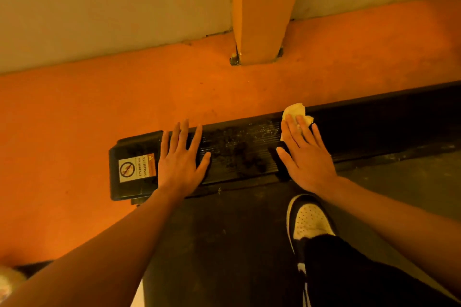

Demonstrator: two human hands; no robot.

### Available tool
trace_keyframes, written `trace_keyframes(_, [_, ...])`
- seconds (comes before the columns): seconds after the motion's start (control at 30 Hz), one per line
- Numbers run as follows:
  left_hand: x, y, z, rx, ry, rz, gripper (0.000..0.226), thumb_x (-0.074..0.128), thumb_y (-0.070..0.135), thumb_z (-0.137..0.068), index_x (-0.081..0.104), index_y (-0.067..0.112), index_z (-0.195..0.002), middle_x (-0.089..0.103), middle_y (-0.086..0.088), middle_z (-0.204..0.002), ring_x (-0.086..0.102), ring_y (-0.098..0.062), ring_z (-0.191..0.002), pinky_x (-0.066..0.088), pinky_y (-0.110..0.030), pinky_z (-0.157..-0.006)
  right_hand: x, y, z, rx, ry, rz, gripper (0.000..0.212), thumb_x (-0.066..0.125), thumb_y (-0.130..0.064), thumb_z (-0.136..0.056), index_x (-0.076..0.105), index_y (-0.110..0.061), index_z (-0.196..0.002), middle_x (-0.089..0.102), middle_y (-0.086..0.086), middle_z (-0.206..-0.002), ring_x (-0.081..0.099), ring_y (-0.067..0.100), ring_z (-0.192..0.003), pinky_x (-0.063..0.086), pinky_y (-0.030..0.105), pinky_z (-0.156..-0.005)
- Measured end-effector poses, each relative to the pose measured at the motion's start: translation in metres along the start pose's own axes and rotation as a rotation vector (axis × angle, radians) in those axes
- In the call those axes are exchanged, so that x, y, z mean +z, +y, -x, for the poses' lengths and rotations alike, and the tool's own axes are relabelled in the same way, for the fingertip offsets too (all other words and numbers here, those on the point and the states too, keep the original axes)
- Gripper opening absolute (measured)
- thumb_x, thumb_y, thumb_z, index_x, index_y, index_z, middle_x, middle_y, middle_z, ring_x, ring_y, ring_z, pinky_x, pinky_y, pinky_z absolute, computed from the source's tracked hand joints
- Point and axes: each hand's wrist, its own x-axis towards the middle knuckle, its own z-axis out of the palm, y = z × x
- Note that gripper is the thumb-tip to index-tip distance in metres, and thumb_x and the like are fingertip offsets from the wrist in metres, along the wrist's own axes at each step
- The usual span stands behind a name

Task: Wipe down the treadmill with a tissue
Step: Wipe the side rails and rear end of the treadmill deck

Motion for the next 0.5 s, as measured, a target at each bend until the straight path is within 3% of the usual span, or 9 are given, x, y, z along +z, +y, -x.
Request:
trace_keyframes(0.17, [0.013, -0.005, 0.002, 0.027, 0.053, 0.02, 0.073, 0.015, 0.064, -0.105, 0.011, 0.024, -0.167, 0.006, -0.01, -0.174, 0.0, -0.029, -0.161, 0.008, -0.057, -0.128, 0.004, 0.013, -0.001, -0.055, 0.112, 0.046, 0.071, 0.005, -0.057, -0.108, 0.007, -0.018, -0.167, 0.005, -0.001, -0.174, 0.0, 0.02, -0.161, 0.0, 0.048, -0.13])
trace_keyframes(0.4, [0.012, -0.004, 0.002, 0.018, 0.087, 0.048, 0.073, 0.019, 0.063, -0.105, 0.016, 0.024, -0.166, 0.012, -0.01, -0.173, 0.005, -0.029, -0.161, 0.011, -0.059, -0.127, 0.008, -0.008, -0.018, 0.049, 0.129, -0.03, 0.072, 0.009, -0.055, -0.108, 0.013, -0.013, -0.166, 0.011, 0.007, -0.174, 0.0, 0.024, -0.161, -0.005, 0.043, -0.129])
trace_keyframes(0.5, [0.011, -0.004, 0.001, 0.018, 0.105, 0.049, 0.072, 0.023, 0.061, -0.105, 0.019, 0.023, -0.166, 0.017, -0.011, -0.172, 0.008, -0.029, -0.16, 0.012, -0.059, -0.126, 0.008, -0.044, -0.039, -0.062, 0.132, 0.016, 0.069, 0.015, -0.05, -0.109, 0.025, -0.008, -0.163, 0.029, 0.013, -0.168, 0.018, 0.03, -0.158, 0.004, 0.049, -0.13])
